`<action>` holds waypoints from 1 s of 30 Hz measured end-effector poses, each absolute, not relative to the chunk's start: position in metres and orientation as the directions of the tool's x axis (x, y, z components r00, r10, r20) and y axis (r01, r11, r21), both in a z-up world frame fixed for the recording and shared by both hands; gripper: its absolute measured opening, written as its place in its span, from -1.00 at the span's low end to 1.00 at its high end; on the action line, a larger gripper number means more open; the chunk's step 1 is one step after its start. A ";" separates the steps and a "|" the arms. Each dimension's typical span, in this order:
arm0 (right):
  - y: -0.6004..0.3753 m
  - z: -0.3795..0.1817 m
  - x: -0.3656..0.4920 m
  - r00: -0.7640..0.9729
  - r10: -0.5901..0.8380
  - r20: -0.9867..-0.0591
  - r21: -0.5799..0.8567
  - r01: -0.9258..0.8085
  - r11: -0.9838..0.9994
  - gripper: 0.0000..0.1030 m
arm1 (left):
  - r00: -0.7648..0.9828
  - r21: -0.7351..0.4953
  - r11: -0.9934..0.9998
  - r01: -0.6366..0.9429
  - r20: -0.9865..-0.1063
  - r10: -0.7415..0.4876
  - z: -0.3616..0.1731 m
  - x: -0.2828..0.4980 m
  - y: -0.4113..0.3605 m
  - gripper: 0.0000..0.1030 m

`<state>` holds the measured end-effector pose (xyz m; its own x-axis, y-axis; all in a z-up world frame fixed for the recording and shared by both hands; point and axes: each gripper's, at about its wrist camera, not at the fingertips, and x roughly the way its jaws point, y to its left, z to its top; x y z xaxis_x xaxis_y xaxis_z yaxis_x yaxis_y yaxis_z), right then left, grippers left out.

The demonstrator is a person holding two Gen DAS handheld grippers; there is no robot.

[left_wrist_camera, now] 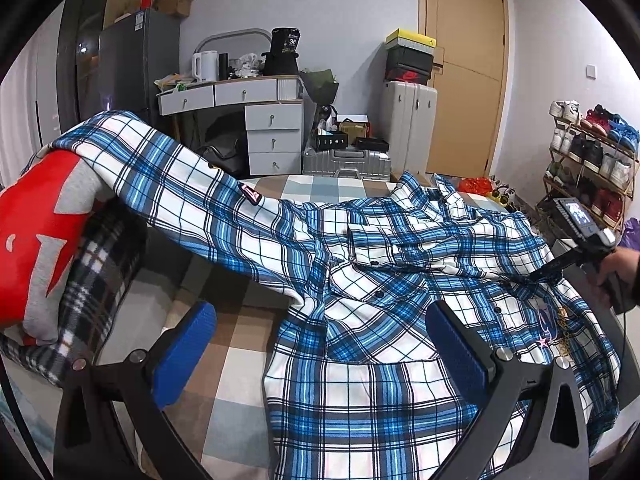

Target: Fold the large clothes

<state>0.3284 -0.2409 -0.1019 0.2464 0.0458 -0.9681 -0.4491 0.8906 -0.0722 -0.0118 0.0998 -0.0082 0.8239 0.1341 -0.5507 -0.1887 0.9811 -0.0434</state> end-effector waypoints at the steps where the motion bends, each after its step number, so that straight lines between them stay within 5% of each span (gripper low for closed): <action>1: -0.238 -0.091 0.329 0.244 0.054 -0.968 -0.062 -0.442 0.895 0.06 | 0.825 -0.046 0.982 -0.186 -0.550 0.130 -0.008 -0.012 0.099 0.98; 3: -0.223 -0.062 0.328 0.288 0.165 -0.943 0.020 -0.447 0.894 0.15 | 0.828 -0.043 0.982 -0.183 -0.546 0.131 -0.007 -0.013 0.098 0.98; 6: -0.187 -0.031 0.321 0.379 0.273 -0.884 0.059 -0.490 0.870 0.89 | 0.827 -0.039 0.983 -0.180 -0.547 0.130 -0.007 -0.012 0.097 0.98; 13: -0.060 -0.067 0.329 0.391 0.182 -0.902 -0.135 -0.658 0.741 0.80 | 0.821 -0.025 0.984 -0.174 -0.556 0.131 -0.010 -0.011 0.098 0.98; 19: -0.016 -0.111 0.330 0.390 0.102 -0.915 -0.240 -0.730 0.640 0.23 | 0.813 -0.059 0.985 -0.163 -0.574 0.100 -0.011 -0.010 0.107 0.98; 20: -0.014 -0.110 0.332 0.378 0.118 -0.918 -0.218 -0.731 0.647 0.01 | 0.814 -0.066 0.985 -0.158 -0.574 0.092 -0.010 -0.010 0.107 0.98; 22: -0.015 -0.109 0.337 0.341 0.145 -0.929 -0.162 -0.725 0.670 -0.97 | 0.815 -0.064 0.986 -0.152 -0.573 0.089 -0.010 -0.010 0.106 0.98; 30: -0.010 -0.088 0.334 0.400 0.344 -0.850 -0.035 -0.693 0.720 -1.00 | 0.803 -0.045 0.989 -0.144 -0.588 0.090 -0.014 -0.006 0.100 0.98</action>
